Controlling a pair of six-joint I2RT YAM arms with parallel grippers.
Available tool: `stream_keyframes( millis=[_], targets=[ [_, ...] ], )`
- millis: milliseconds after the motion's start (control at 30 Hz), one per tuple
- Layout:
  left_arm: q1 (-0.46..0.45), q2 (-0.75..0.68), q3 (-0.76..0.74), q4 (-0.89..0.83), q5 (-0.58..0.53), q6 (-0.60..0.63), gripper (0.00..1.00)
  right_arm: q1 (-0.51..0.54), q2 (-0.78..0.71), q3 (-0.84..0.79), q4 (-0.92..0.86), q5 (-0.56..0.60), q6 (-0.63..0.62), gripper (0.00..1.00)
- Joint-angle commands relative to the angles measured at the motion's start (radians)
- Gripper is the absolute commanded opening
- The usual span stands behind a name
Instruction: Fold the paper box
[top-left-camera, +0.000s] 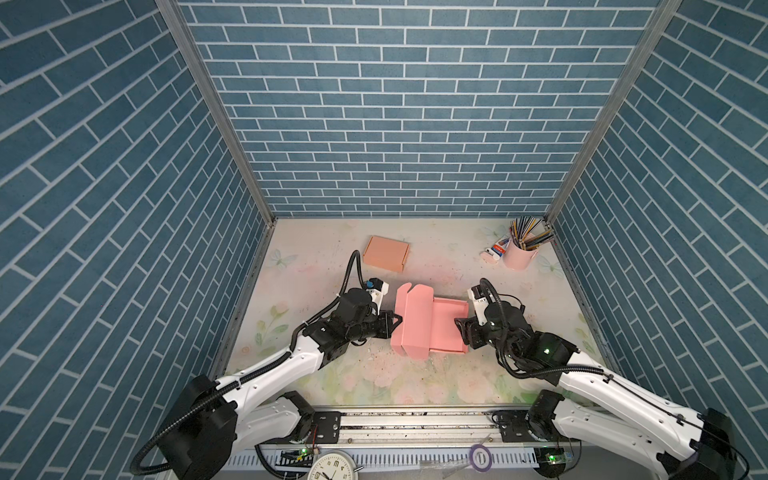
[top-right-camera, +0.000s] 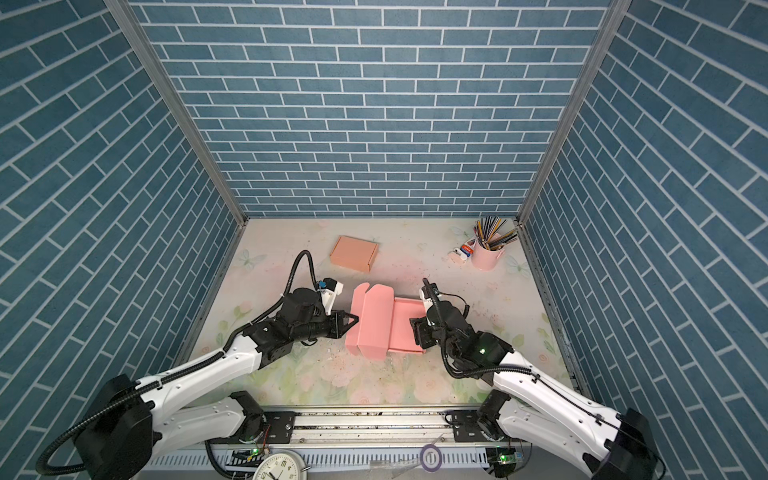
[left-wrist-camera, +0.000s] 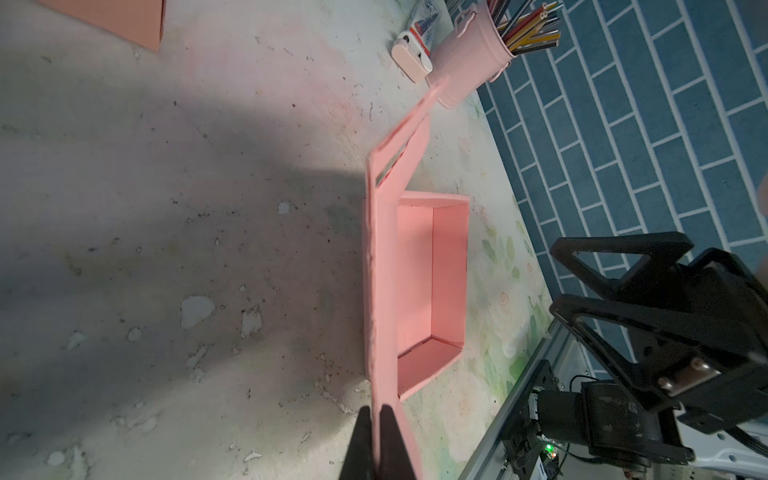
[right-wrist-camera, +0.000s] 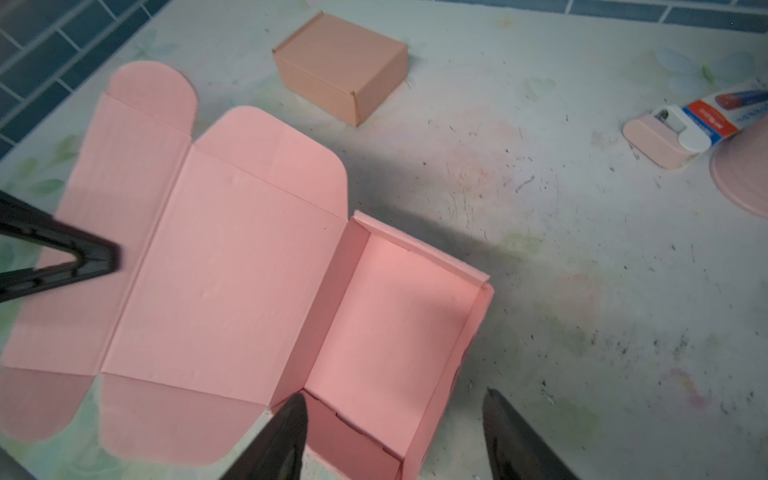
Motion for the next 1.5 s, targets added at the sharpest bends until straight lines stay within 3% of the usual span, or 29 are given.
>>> stream_keyframes(
  millis=[0, 267, 500, 667, 1000, 1100, 1467],
  targets=[
    [-0.001, -0.018, 0.071, -0.207, -0.007, 0.170, 0.04, 0.007, -0.056, -0.038, 0.119, -0.085, -0.075, 0.70],
    [-0.002, 0.037, 0.202, -0.372, 0.010, 0.318, 0.00, 0.005, -0.001, -0.039, 0.259, -0.135, -0.197, 0.83],
    [-0.002, 0.115, 0.353, -0.524, -0.014, 0.457, 0.00, 0.002, 0.164, 0.076, 0.258, -0.146, -0.254, 0.85],
    [-0.002, 0.143, 0.417, -0.603, -0.077, 0.530, 0.00, -0.040, 0.226, 0.091, 0.309, -0.206, -0.265, 0.81],
    [-0.002, 0.193, 0.482, -0.655, -0.048, 0.605, 0.00, -0.125, 0.298, 0.113, 0.379, -0.356, -0.364, 0.78],
    [-0.002, 0.210, 0.507, -0.671, -0.042, 0.624, 0.00, -0.158, 0.331, 0.124, 0.401, -0.441, -0.369, 0.73],
    [-0.002, 0.240, 0.572, -0.715, -0.028, 0.662, 0.00, -0.175, 0.443, 0.203, 0.390, -0.524, -0.411, 0.58]
  ],
)
